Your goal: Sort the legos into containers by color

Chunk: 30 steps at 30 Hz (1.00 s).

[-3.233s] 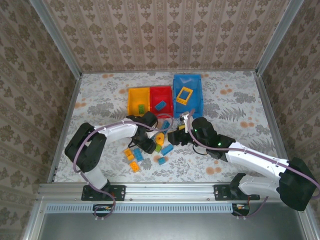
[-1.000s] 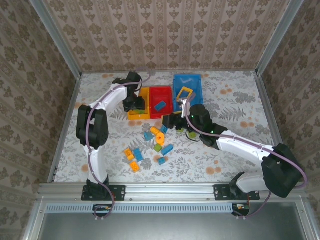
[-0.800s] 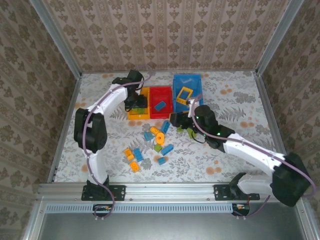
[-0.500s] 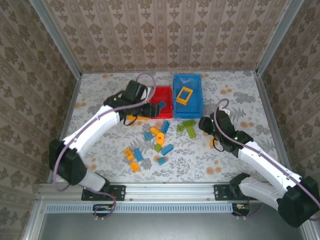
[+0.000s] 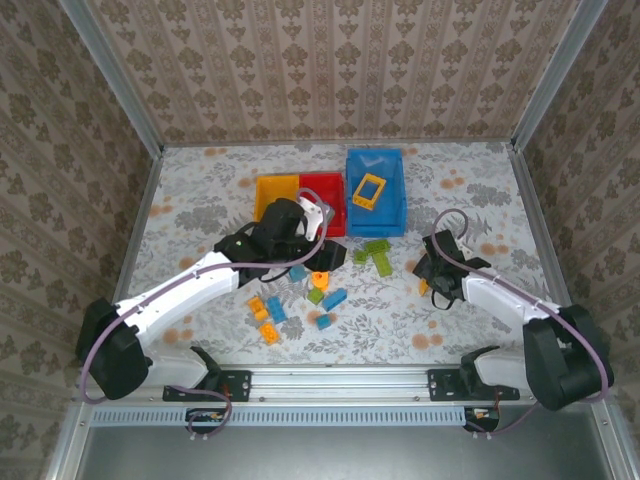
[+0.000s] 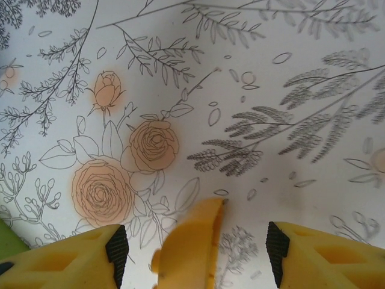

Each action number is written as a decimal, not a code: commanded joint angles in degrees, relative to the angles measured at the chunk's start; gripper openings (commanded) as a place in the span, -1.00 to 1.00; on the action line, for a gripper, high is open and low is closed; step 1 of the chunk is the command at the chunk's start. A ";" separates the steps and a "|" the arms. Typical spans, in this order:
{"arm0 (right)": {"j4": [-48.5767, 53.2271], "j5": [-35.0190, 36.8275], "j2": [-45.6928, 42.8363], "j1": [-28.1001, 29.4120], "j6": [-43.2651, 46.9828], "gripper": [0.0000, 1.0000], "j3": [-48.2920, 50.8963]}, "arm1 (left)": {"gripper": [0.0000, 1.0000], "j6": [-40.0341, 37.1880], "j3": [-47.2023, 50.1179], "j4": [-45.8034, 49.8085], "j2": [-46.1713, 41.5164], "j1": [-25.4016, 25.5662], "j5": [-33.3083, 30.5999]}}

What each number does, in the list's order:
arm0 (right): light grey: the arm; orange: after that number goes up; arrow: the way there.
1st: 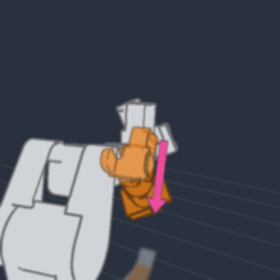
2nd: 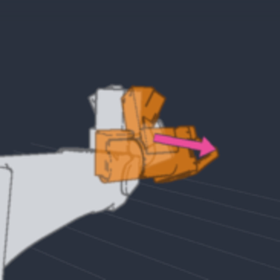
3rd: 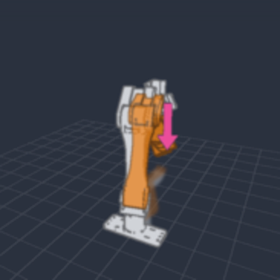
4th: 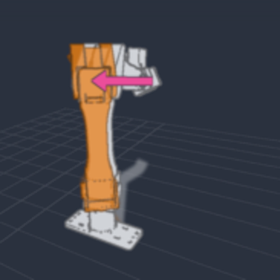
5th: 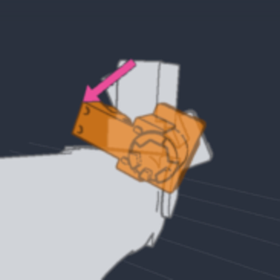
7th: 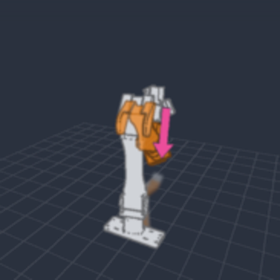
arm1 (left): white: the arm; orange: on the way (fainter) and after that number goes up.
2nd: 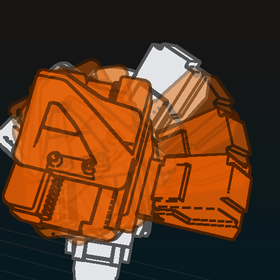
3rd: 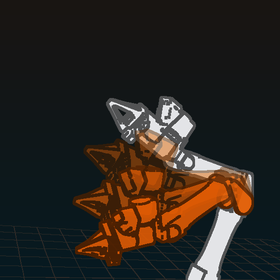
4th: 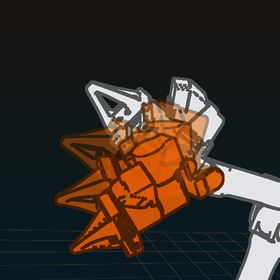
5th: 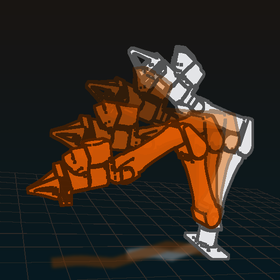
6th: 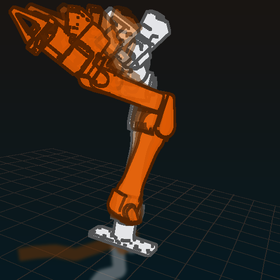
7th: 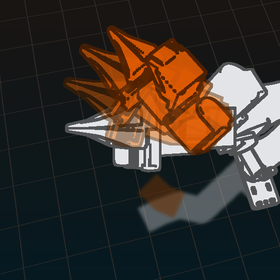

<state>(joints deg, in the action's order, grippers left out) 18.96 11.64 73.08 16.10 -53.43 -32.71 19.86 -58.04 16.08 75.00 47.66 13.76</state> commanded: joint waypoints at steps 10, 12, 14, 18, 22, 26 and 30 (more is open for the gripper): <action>-5.39 -4.48 1.74 -0.67 -1.95 -0.48 1.87 | 0.38 0.12 -1.47 -1.49 0.31 1.43 -1.13; -5.05 -5.15 1.37 -0.51 -0.72 -0.66 1.31 | 0.38 0.46 -1.63 -1.32 0.22 1.38 -1.80; -4.21 -5.04 0.72 1.04 1.40 -0.73 -0.56 | 0.37 1.21 -1.76 -1.05 -0.02 1.34 -3.22; -1.90 -1.11 -0.56 8.87 8.54 -0.75 -7.89 | 0.36 3.49 -1.53 -0.67 -1.64 0.90 -7.85; -4.51 0.49 1.70 13.58 11.60 -0.75 -13.62 | 0.35 4.22 -1.35 -1.20 -3.69 0.67 -10.27; -10.30 -0.73 8.36 13.71 13.39 -0.75 -18.49 | 0.33 4.33 -1.13 -0.96 -4.25 0.49 -10.06; -15.51 -3.28 16.32 12.77 14.87 -0.73 -24.59 | 0.32 4.68 -1.07 -2.54 -3.62 0.56 -8.84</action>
<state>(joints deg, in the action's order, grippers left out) 7.75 9.47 85.43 29.56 -41.08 -54.26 23.46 -58.22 15.68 71.53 48.56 5.10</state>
